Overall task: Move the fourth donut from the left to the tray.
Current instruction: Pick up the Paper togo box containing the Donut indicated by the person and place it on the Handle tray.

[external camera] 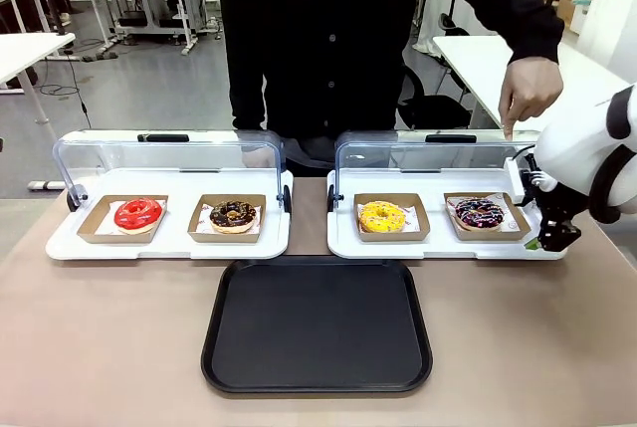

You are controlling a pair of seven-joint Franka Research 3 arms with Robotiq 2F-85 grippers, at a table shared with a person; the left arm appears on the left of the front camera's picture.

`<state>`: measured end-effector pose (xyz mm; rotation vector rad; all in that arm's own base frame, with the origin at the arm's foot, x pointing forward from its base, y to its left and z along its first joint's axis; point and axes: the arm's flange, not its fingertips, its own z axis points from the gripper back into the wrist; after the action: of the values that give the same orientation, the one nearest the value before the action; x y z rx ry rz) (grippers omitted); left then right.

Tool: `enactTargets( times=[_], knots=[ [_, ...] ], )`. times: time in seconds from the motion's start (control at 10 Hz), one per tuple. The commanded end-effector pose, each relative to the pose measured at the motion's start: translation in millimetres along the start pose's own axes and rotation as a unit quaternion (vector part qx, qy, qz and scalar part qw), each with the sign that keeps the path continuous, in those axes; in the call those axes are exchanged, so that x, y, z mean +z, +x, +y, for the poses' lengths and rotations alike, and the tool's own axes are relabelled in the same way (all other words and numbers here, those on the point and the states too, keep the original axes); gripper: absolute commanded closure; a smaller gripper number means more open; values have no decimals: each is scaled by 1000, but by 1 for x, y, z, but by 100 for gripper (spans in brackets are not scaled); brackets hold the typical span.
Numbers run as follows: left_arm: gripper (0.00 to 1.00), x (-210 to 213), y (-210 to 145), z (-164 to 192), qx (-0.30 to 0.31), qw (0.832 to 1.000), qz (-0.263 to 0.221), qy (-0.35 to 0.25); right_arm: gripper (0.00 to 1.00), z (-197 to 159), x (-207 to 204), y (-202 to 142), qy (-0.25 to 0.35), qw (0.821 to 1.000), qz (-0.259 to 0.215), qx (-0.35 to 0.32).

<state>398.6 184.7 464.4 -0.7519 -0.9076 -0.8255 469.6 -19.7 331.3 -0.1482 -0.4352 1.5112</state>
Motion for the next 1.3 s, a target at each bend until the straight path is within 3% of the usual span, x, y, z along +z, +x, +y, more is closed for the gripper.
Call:
enactTargets(
  times=[0.0,0.9,1.0,1.2],
  knots=[
    [0,1,0,-1,-9,1000,-5,-3,0,-11,-16,-4,-14,1000,-7,17],
    [0,1,0,-1,-9,1000,-5,-3,0,-19,-46,-11,1,1000,-1,15],
    [0,1,0,-1,-9,1000,-5,-3,59,-21,-46,-12,7,1000,0,17],
    [0,1,0,-1,-9,1000,-5,-3,59,-21,-45,-12,12,1000,2,14]
  ],
)
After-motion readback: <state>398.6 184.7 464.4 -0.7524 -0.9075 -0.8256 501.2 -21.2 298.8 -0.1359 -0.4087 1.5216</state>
